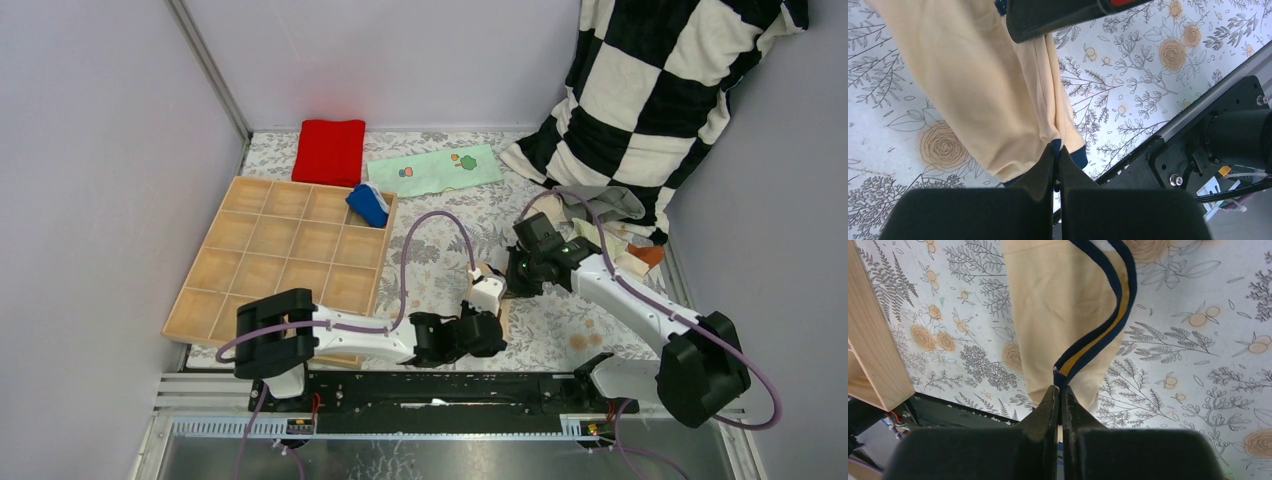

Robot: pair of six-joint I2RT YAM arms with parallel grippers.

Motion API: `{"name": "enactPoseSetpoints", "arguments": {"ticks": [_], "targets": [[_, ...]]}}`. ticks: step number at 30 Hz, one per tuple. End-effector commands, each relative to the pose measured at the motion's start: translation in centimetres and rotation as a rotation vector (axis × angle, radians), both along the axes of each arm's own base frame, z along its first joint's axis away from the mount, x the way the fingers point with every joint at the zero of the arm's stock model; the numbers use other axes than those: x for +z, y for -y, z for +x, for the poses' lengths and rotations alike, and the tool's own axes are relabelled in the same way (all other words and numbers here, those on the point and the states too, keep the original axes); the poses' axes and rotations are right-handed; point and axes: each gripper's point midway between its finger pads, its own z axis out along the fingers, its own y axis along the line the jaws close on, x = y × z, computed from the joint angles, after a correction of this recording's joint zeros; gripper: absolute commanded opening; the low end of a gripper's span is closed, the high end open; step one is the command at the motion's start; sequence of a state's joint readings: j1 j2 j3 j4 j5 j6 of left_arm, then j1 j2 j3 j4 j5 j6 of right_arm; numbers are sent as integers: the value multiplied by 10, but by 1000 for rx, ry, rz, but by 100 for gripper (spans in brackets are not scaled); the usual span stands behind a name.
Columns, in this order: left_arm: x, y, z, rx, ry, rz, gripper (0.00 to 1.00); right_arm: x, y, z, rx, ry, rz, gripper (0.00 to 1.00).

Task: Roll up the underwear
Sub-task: Fold the underwear at the center of the board.

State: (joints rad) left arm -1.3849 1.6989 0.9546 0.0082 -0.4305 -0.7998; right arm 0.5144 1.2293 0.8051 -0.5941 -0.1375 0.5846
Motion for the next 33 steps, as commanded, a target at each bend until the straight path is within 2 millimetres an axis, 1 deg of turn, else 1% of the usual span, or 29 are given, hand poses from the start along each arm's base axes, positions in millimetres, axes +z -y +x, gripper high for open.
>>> {"name": "enactPoseSetpoints", "arguments": {"ticks": [1,12,16,23,33], "targets": [[11,-6,4,54,11,-59,0,11,-12,15,17,55,-36,0],[0,-28,1,125,-31,-82,0,-1,-41,17,121,35,-84,1],[-2,-31,0,139,-36,-83,0,-6,-49,18,144,30,-88,1],[-12,-38,-4,163,-59,-73,0,-14,-64,16,190,18,-88,3],[-25,-49,-6,193,-76,-59,0,-26,-69,16,204,4,-109,9]]}}
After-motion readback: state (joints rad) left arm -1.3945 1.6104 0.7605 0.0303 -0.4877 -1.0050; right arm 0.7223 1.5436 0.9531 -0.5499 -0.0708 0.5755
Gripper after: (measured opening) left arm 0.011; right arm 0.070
